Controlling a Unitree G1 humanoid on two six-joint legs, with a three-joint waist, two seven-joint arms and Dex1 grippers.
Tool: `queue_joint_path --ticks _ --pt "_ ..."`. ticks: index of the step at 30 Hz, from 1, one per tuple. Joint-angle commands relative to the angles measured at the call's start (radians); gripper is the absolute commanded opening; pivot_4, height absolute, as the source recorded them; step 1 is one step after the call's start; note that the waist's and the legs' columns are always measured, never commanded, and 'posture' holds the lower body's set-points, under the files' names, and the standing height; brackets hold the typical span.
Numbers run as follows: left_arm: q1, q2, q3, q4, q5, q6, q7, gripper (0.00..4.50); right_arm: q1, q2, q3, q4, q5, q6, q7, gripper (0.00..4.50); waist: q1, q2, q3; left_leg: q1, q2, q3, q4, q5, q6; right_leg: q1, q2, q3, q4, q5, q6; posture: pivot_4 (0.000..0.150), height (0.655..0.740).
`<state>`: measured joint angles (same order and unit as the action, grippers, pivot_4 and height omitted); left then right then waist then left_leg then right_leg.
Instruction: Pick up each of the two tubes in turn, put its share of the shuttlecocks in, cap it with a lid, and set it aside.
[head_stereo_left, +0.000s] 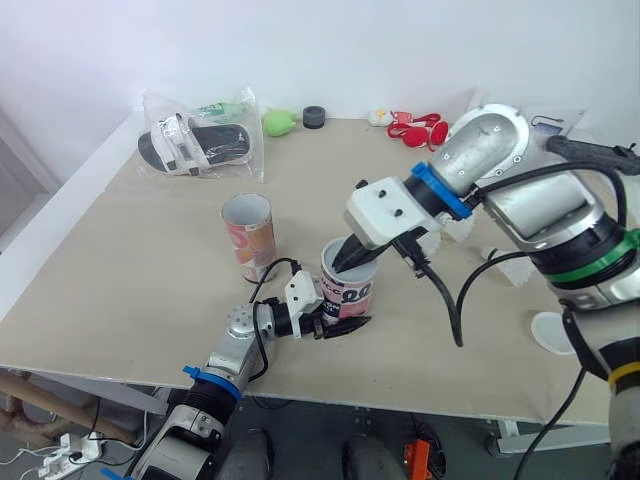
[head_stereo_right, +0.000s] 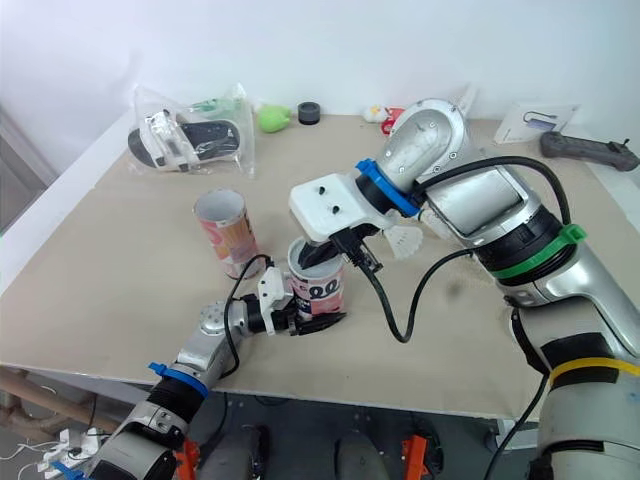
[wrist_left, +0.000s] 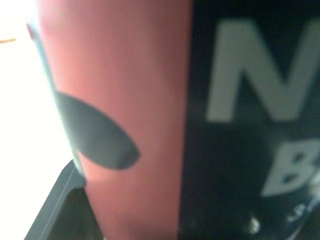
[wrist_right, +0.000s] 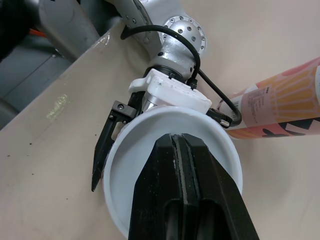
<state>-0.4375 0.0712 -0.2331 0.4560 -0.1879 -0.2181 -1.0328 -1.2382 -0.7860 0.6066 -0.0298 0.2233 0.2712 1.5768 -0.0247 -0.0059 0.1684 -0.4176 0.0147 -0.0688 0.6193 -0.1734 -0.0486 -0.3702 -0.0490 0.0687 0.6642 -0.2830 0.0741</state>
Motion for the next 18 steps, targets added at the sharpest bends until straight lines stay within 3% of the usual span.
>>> queue_joint_path --ticks 1,9,14,18 --pt "0.028 -0.002 -0.018 0.045 0.015 0.024 0.007 3.08 0.048 0.007 0.06 -0.015 -0.067 -0.005 0.038 0.05 -0.001 0.0 -0.001 0.001 0.0 0.0 0.0 0.0 0.0 0.0 0.0 0.0 0.0 0.0 0.0 0.15 0.74" --pt "0.03 -0.005 -0.016 0.043 0.016 0.023 0.009 3.08 0.053 0.019 0.047 -0.009 -0.064 0.009 0.038 0.05 -0.001 -0.004 -0.006 0.01 0.001 0.0 -0.002 -0.001 -0.001 0.004 0.0 0.0 0.0 -0.003 -0.004 0.15 0.74" --pt "0.036 -0.003 -0.015 0.036 0.02 0.016 0.016 3.08 0.017 0.034 -0.117 -0.018 0.06 0.098 0.032 0.05 -0.001 -0.004 -0.005 0.01 0.001 0.0 -0.003 -0.001 -0.001 0.004 0.0 0.0 0.0 -0.002 -0.002 0.15 0.74" --pt "0.046 0.005 -0.012 0.019 0.023 0.013 0.022 3.08 0.062 0.013 -0.303 -0.091 0.243 0.255 -0.013 0.05 0.005 -0.003 -0.005 0.003 0.0 -0.001 -0.003 0.0 0.0 0.002 0.0 0.0 0.0 -0.001 -0.003 0.15 0.74"
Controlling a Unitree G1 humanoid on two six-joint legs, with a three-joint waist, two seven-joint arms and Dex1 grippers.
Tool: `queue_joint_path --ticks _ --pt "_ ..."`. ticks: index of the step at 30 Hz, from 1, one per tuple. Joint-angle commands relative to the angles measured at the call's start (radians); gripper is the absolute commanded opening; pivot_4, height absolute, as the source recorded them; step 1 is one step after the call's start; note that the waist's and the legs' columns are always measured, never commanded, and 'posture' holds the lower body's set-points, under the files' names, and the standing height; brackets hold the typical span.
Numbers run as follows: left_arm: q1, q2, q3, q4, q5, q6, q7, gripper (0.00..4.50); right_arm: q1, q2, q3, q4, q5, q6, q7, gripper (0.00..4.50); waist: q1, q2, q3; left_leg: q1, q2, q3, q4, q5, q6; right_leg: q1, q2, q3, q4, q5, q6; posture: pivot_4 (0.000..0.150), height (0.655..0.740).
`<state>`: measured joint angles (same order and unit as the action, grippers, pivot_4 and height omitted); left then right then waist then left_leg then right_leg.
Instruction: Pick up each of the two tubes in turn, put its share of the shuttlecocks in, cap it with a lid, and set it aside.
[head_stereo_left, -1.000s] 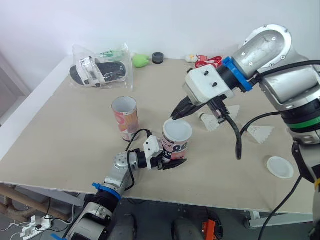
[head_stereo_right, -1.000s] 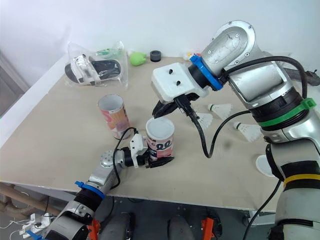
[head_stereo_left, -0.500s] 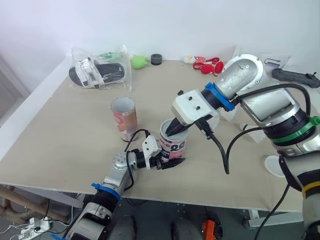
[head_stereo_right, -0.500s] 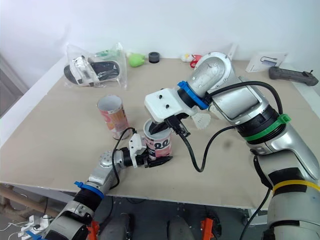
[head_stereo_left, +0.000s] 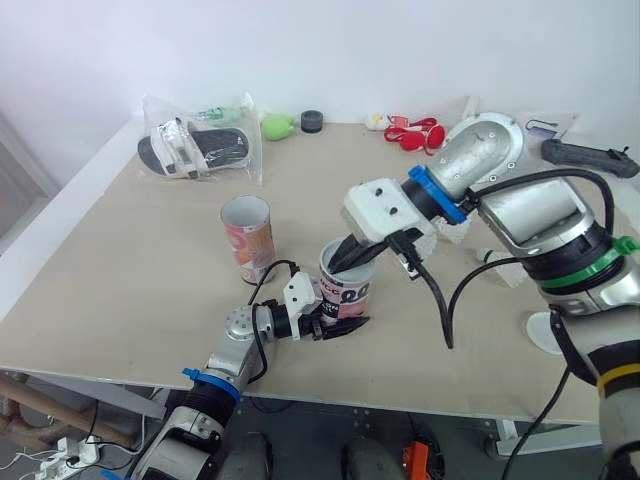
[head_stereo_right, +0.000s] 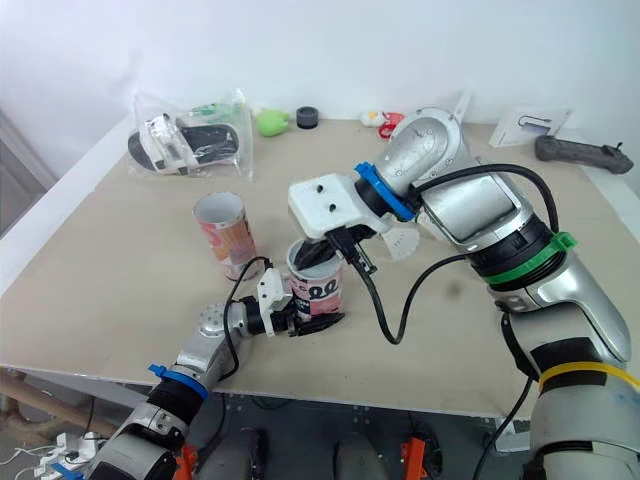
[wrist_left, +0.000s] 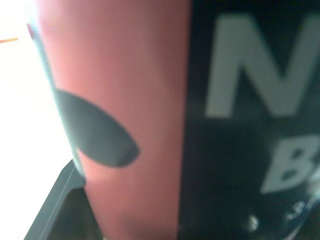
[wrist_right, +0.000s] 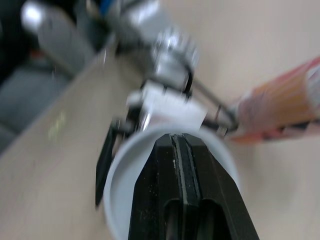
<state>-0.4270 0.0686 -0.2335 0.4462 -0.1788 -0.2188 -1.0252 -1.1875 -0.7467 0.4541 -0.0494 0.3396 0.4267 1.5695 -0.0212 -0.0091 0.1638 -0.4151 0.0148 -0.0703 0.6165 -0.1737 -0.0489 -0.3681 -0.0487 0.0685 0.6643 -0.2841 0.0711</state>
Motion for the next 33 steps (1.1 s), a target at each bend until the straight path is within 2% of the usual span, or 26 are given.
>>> queue_joint_path --ticks 1,3,5,7,8,11,12,14,15,20,24,26,28,30,33 --pt "0.039 0.011 -0.011 0.023 0.014 0.014 0.015 3.08 0.042 -0.042 -0.205 -0.107 0.177 0.148 -0.025 0.05 0.001 0.0 0.0 -0.002 -0.001 0.0 0.0 0.0 0.0 -0.001 -0.001 0.0 0.0 0.002 -0.004 0.15 0.74" --pt "0.047 0.021 -0.009 0.01 0.011 0.018 0.012 3.08 0.155 -0.092 -0.364 -0.191 0.3 0.271 -0.1 0.05 0.003 -0.001 0.0 -0.003 -0.001 -0.001 0.0 0.0 0.0 -0.001 -0.001 -0.001 0.0 0.001 -0.004 0.15 0.74" --pt "0.053 0.029 -0.006 0.001 0.007 0.021 0.01 3.83 0.29 -0.158 -0.508 -0.258 0.388 0.384 -0.158 0.0 0.009 -0.003 0.001 -0.005 -0.001 -0.003 0.0 0.0 0.0 -0.001 -0.001 -0.003 -0.001 0.001 -0.004 0.15 0.74" --pt "0.061 0.036 -0.006 -0.012 -0.002 0.036 0.004 4.49 0.384 -0.194 -0.594 -0.304 0.417 0.444 -0.239 0.69 0.0 0.002 0.001 -0.007 -0.002 -0.002 0.0 -0.001 0.0 -0.003 -0.002 -0.003 -0.002 0.0 -0.005 0.15 0.74" --pt "0.064 0.041 -0.006 -0.019 -0.006 0.041 0.001 4.5 0.415 -0.193 -0.623 -0.317 0.417 0.459 -0.296 0.97 -0.005 0.005 0.0 -0.007 -0.002 -0.001 0.0 -0.001 0.0 -0.003 -0.002 -0.002 -0.001 0.001 -0.004 0.15 0.74" --pt "0.074 0.057 -0.004 -0.035 -0.014 0.05 -0.01 4.5 0.533 -0.206 -0.72 -0.387 0.477 0.516 -0.371 2.35 -0.013 0.007 0.0 -0.005 0.0 0.0 -0.001 -0.001 0.001 -0.004 0.001 0.0 -0.001 -0.002 -0.001 0.15 0.74" --pt "0.076 0.062 -0.002 -0.039 -0.016 0.053 -0.015 4.5 0.578 -0.212 -0.748 -0.413 0.489 0.522 -0.383 2.99 -0.013 0.008 0.0 -0.005 0.002 -0.001 -0.001 -0.001 0.002 -0.004 0.004 0.0 0.0 -0.002 -0.001 0.15 0.74" --pt "0.08 0.07 0.001 -0.048 -0.022 0.06 -0.022 4.5 0.676 -0.22 -0.786 -0.454 0.469 0.494 -0.409 3.78 -0.012 0.007 0.0 -0.005 0.006 -0.001 0.0 -0.001 0.002 -0.004 0.007 -0.001 0.0 -0.002 -0.002 0.15 0.74" --pt "0.082 0.074 0.002 -0.054 -0.025 0.064 -0.025 4.5 0.73 -0.219 -0.802 -0.475 0.46 0.478 -0.42 4.38 -0.014 0.007 0.0 -0.005 0.006 -0.001 0.0 -0.001 0.002 -0.004 0.008 -0.001 0.0 -0.002 -0.003 0.15 0.74" --pt "0.099 0.095 0.018 -0.1 -0.052 0.097 -0.026 4.5 0.964 -0.16 -0.816 -0.591 0.441 0.409 -0.498 4.45 -0.02 0.004 0.0 -0.005 0.007 0.001 -0.001 -0.002 0.002 -0.005 0.008 0.001 -0.001 -0.002 -0.002 0.15 0.74" --pt "0.124 0.127 0.035 -0.15 -0.081 0.139 -0.032 4.5 1.124 -0.04 -0.712 -0.606 0.328 0.269 -0.592 4.45 -0.026 0.001 0.002 -0.005 0.011 0.0 0.0 -0.003 0.003 -0.005 0.013 0.001 -0.001 -0.003 -0.005 0.15 0.74" --pt "0.134 0.142 0.037 -0.172 -0.092 0.156 -0.034 4.5 1.154 -0.007 -0.669 -0.596 0.285 0.216 -0.614 4.45 -0.027 0.001 0.002 -0.004 0.012 0.001 0.0 -0.003 0.003 -0.005 0.013 0.001 -0.001 -0.002 -0.005 0.15 0.74" --pt "0.162 0.18 0.054 -0.219 -0.105 0.178 -0.036 4.5 1.177 0.079 -0.573 -0.531 0.185 0.104 -0.667 4.45 -0.028 0.0 0.002 -0.003 0.013 0.001 0.0 -0.003 0.003 -0.005 0.015 0.002 0.0 -0.002 -0.006 0.15 0.74" --pt "0.191 0.219 0.071 -0.259 -0.115 0.194 -0.038 4.5 1.18 0.135 -0.5 -0.47 0.107 0.011 -0.691 4.45 -0.029 -0.006 0.003 0.001 0.017 0.001 -0.002 -0.003 0.002 -0.003 0.018 0.002 0.0 -0.002 -0.01 0.15 0.74" --pt "0.232 0.271 0.091 -0.308 -0.133 0.213 -0.041 4.5 1.153 0.187 -0.441 -0.398 0.051 -0.066 -0.708 4.45 -0.028 -0.005 0.004 0.002 0.018 0.002 -0.003 -0.003 0.002 -0.004 0.019 0.003 0.0 -0.003 -0.014 0.15 0.74"
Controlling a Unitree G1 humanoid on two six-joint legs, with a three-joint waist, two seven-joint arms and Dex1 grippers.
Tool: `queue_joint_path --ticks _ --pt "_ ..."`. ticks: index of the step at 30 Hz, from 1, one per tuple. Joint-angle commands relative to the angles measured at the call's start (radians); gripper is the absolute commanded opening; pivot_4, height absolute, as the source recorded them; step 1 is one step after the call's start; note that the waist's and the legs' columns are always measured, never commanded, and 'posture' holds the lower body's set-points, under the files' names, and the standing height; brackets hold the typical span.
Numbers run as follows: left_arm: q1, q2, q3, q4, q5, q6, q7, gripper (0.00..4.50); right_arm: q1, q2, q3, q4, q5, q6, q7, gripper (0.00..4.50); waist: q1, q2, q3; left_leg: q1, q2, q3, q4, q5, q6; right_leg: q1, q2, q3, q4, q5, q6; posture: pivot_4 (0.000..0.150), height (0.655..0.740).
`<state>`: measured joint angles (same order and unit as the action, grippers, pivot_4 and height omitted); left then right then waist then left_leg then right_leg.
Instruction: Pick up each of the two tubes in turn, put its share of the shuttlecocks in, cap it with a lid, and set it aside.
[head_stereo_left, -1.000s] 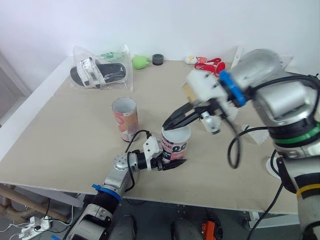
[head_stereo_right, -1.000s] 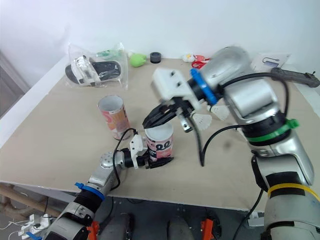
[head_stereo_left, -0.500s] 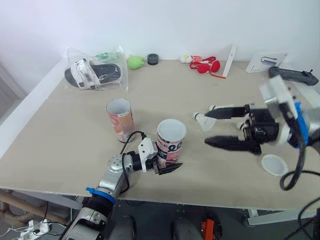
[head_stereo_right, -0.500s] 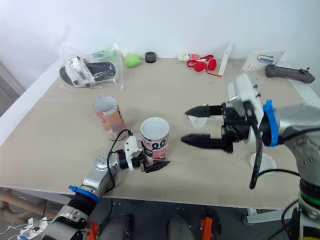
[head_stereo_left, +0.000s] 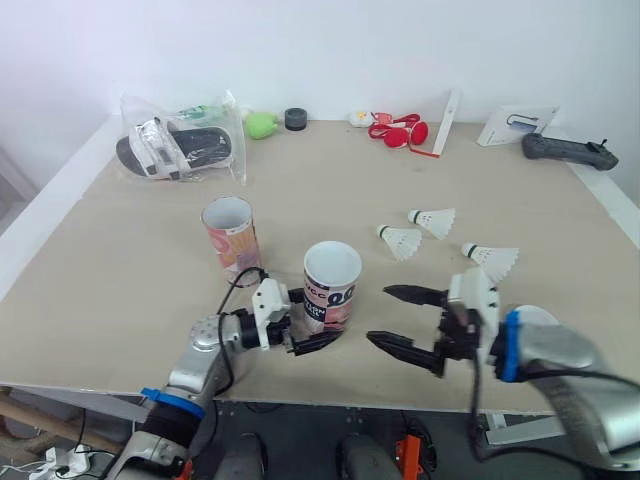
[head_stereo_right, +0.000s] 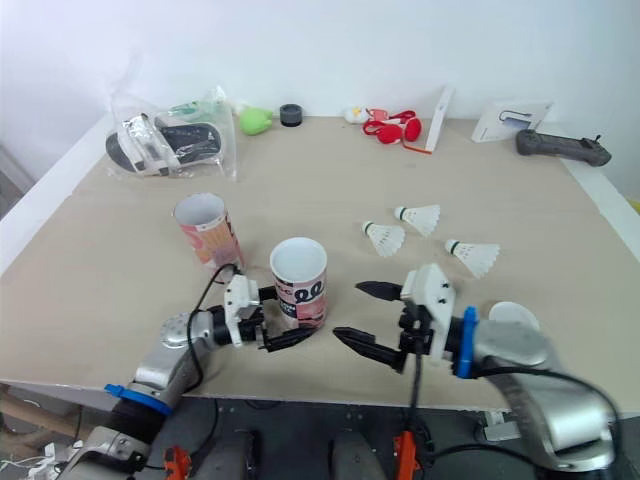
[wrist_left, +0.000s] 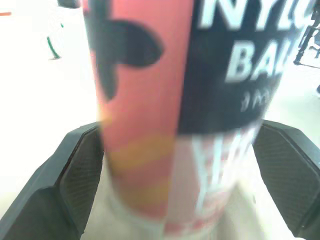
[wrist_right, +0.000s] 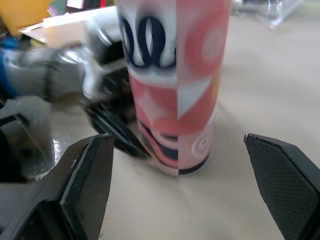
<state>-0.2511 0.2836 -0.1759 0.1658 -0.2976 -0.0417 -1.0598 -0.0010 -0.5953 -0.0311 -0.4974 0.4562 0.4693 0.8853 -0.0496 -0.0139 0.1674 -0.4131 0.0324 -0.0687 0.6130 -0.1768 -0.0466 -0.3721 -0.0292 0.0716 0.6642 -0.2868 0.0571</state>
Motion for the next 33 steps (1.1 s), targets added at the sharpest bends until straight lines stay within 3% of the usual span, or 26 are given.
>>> queue_joint_path --ticks 1,14,33 --pt "0.072 0.074 0.045 -0.046 -0.024 0.046 -0.006 4.5 -0.043 0.051 0.064 0.068 -0.072 -0.122 -0.024 4.45 0.0 0.0 0.0 0.001 0.0 0.0 -0.001 0.0 0.0 0.0 0.0 0.0 0.0 0.0 0.0 0.15 0.74" --pt "0.181 0.244 0.161 -0.294 -0.158 0.191 -0.009 4.5 -0.209 0.208 0.236 0.271 -0.141 -0.233 -0.015 4.45 0.001 -0.004 0.006 0.005 0.005 0.001 -0.013 -0.001 -0.003 -0.002 0.004 0.0 0.0 -0.004 -0.005 0.15 0.74" --pt "0.177 0.249 0.169 -0.365 -0.196 0.252 0.026 4.5 -0.359 0.331 0.334 0.537 -0.243 -0.403 0.024 4.45 0.004 -0.007 0.009 0.004 0.007 0.001 -0.013 -0.001 -0.005 -0.003 0.005 0.0 0.0 -0.004 -0.006 0.15 0.74"
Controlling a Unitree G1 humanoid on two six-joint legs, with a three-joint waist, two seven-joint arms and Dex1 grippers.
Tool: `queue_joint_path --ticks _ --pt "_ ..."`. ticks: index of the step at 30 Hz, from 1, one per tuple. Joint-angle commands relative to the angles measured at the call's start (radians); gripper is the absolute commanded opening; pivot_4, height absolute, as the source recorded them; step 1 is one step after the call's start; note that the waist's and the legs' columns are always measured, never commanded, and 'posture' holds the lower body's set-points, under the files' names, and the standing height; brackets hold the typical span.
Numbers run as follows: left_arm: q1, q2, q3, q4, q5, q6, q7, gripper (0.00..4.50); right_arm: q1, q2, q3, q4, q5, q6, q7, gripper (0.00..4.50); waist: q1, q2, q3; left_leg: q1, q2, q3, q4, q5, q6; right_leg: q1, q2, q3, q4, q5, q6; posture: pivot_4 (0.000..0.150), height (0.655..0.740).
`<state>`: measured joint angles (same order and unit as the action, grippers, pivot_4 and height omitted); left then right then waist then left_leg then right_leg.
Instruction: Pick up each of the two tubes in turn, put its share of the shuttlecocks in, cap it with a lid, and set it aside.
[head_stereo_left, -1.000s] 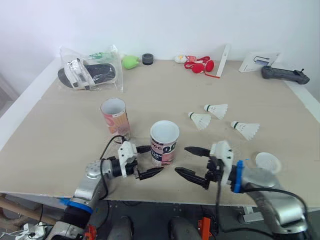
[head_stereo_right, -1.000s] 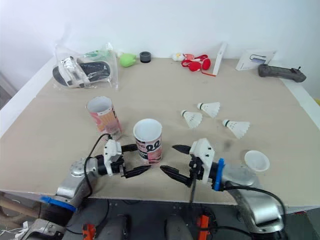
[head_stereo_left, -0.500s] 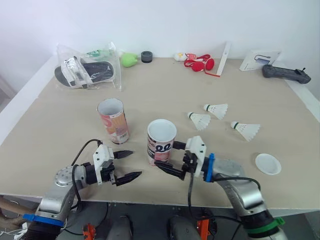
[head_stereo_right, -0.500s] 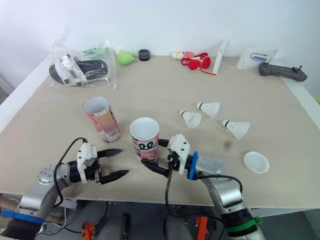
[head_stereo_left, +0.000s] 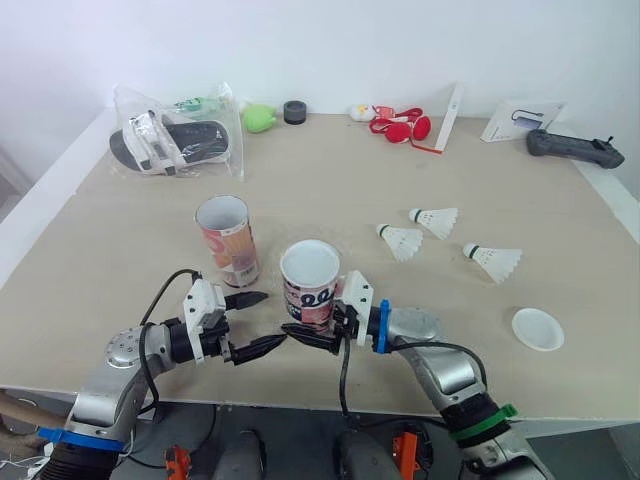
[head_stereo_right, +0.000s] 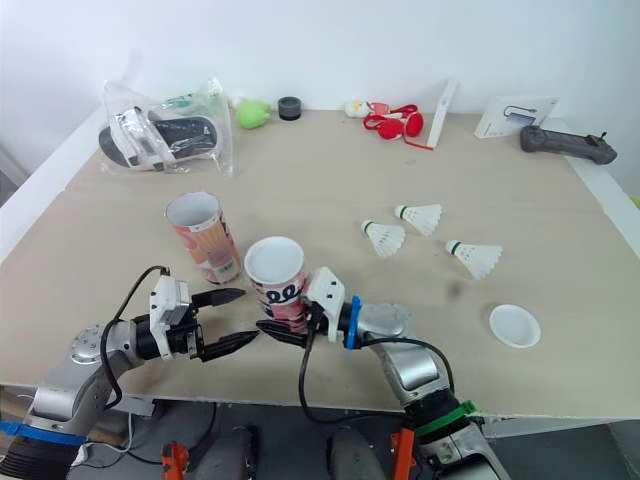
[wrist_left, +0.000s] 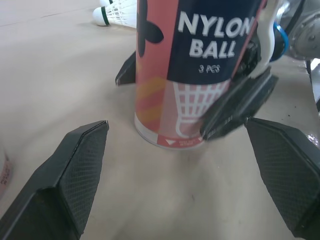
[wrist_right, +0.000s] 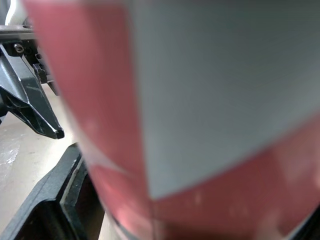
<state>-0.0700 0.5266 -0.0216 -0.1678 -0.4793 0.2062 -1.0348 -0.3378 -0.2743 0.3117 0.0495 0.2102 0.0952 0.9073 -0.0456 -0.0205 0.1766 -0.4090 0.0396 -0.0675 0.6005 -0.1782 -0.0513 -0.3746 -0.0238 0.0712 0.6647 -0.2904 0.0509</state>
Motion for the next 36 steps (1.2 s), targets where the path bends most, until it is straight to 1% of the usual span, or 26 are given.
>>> queue_joint_path --ticks 1,4,5,8,12,15,17,18,20,22,24,26,28,30,33,36 --pt "-0.017 0.001 0.014 -0.034 -0.021 0.011 0.005 4.5 -0.018 0.007 -0.016 -0.029 0.012 -0.018 0.002 4.22 0.0 0.0 0.0 0.0 0.0 0.0 0.0 0.0 0.0 0.0 0.0 0.0 0.0 0.0 0.0 0.15 0.74" --pt "-0.042 -0.009 0.005 -0.043 -0.029 0.026 0.012 4.5 0.004 -0.013 -0.032 -0.084 0.031 0.004 0.004 3.36 0.0 0.0 0.0 0.0 0.0 0.0 0.0 0.0 0.0 0.0 0.0 0.0 0.0 0.0 0.0 0.15 0.74" --pt "-0.047 -0.012 0.002 -0.047 -0.031 0.031 0.013 4.5 0.012 -0.02 -0.04 -0.103 0.036 0.012 0.0 3.15 0.001 0.0 0.0 0.0 0.0 0.0 0.0 0.0 0.0 0.0 0.0 0.0 0.0 0.0 0.0 0.15 0.74" --pt "-0.064 -0.026 -0.016 -0.069 -0.038 0.048 0.02 4.5 0.054 -0.054 -0.081 -0.211 0.073 0.068 -0.023 3.15 0.001 0.0 0.0 0.0 0.0 0.0 0.0 0.0 -0.001 0.0 0.0 0.0 0.0 0.0 0.0 0.15 0.74" --pt "-0.091 -0.048 -0.051 -0.109 -0.045 0.082 0.026 4.5 0.129 -0.123 -0.179 -0.452 0.186 0.223 -0.072 3.15 0.002 0.0 0.0 -0.001 -0.001 0.0 0.0 0.0 -0.002 0.0 -0.001 0.0 0.0 0.0 0.0 0.15 0.74" --pt "-0.121 -0.063 -0.081 -0.119 -0.057 0.108 0.022 4.5 0.162 -0.18 -0.299 -0.619 0.306 0.356 -0.144 3.15 0.002 -0.001 0.001 -0.001 -0.001 0.0 0.001 -0.001 -0.002 0.0 -0.001 0.0 0.0 0.0 0.0 0.15 0.74" --pt "-0.151 -0.08 -0.115 -0.095 -0.043 0.106 0.006 4.5 0.161 -0.216 -0.431 -0.676 0.381 0.427 -0.216 3.15 0.001 -0.001 0.001 -0.001 -0.001 0.0 0.001 -0.001 -0.002 0.0 -0.001 0.0 0.0 0.0 0.001 0.15 0.74" --pt "-0.175 -0.096 -0.134 -0.074 -0.037 0.103 -0.001 4.5 0.169 -0.239 -0.522 -0.68 0.403 0.452 -0.257 3.15 0.001 -0.002 0.002 0.0 -0.001 0.0 0.002 -0.001 -0.002 0.001 0.0 0.0 0.0 0.0 0.001 0.15 0.74" --pt "-0.219 -0.127 -0.161 -0.035 -0.024 0.086 -0.008 4.5 0.184 -0.267 -0.678 -0.652 0.432 0.479 -0.327 3.15 0.007 -0.002 0.002 0.0 -0.001 0.0 0.002 0.0 -0.003 0.001 0.0 0.0 0.001 0.0 0.002 0.15 0.74" --pt "-0.263 -0.162 -0.185 0.007 -0.004 0.063 -0.013 4.5 0.203 -0.283 -0.811 -0.586 0.418 0.463 -0.389 3.15 0.019 -0.003 0.002 -0.002 -0.003 0.0 0.004 0.0 -0.003 0.001 -0.002 0.0 0.0 0.001 0.003 0.15 0.74" --pt "-0.31 -0.207 -0.212 0.051 0.01 0.047 -0.015 4.5 0.235 -0.281 -0.928 -0.486 0.365 0.406 -0.448 3.15 0.022 -0.003 0.002 -0.002 -0.003 0.0 0.004 0.0 -0.003 0.001 -0.002 0.001 0.0 0.001 0.003 0.15 0.74" --pt "-0.346 -0.249 -0.226 0.085 0.012 0.041 -0.014 4.5 0.271 -0.269 -0.997 -0.405 0.317 0.339 -0.487 3.15 0.025 -0.003 0.002 -0.003 -0.004 0.0 0.004 0.0 -0.003 0.001 -0.002 0.001 0.0 0.001 0.003 0.15 0.74" --pt "-0.377 -0.292 -0.244 0.114 0.016 0.035 -0.017 4.5 0.305 -0.258 -1.036 -0.322 0.263 0.26 -0.523 3.15 0.022 -0.001 0.002 -0.003 -0.005 0.0 0.004 0.0 -0.002 0.001 -0.002 0.001 0.0 0.001 0.002 0.15 0.74" --pt "-0.41 -0.342 -0.27 0.139 0.021 0.032 -0.016 4.5 0.313 -0.246 -1.07 -0.201 0.211 0.175 -0.571 3.15 0.019 0.001 0.001 -0.003 -0.005 0.001 0.004 -0.001 -0.001 0.0 -0.003 0.003 0.0 0.002 0.0 0.15 0.74" --pt "-0.429 -0.378 -0.287 0.152 0.031 0.028 -0.016 4.5 0.297 -0.245 -1.088 -0.064 0.177 0.09 -0.615 3.15 0.016 0.002 0.001 -0.002 -0.005 0.003 0.004 -0.001 -0.001 0.001 -0.003 0.004 0.0 0.002 0.001 0.15 0.74" --pt "-0.43 -0.392 -0.293 0.149 0.037 0.029 -0.009 4.5 0.27 -0.255 -1.093 0.088 0.158 0.012 -0.64 3.15 0.006 0.003 0.0 0.001 -0.005 0.007 0.003 -0.001 -0.001 0.001 -0.003 0.008 0.001 0.002 0.003 0.15 0.74"
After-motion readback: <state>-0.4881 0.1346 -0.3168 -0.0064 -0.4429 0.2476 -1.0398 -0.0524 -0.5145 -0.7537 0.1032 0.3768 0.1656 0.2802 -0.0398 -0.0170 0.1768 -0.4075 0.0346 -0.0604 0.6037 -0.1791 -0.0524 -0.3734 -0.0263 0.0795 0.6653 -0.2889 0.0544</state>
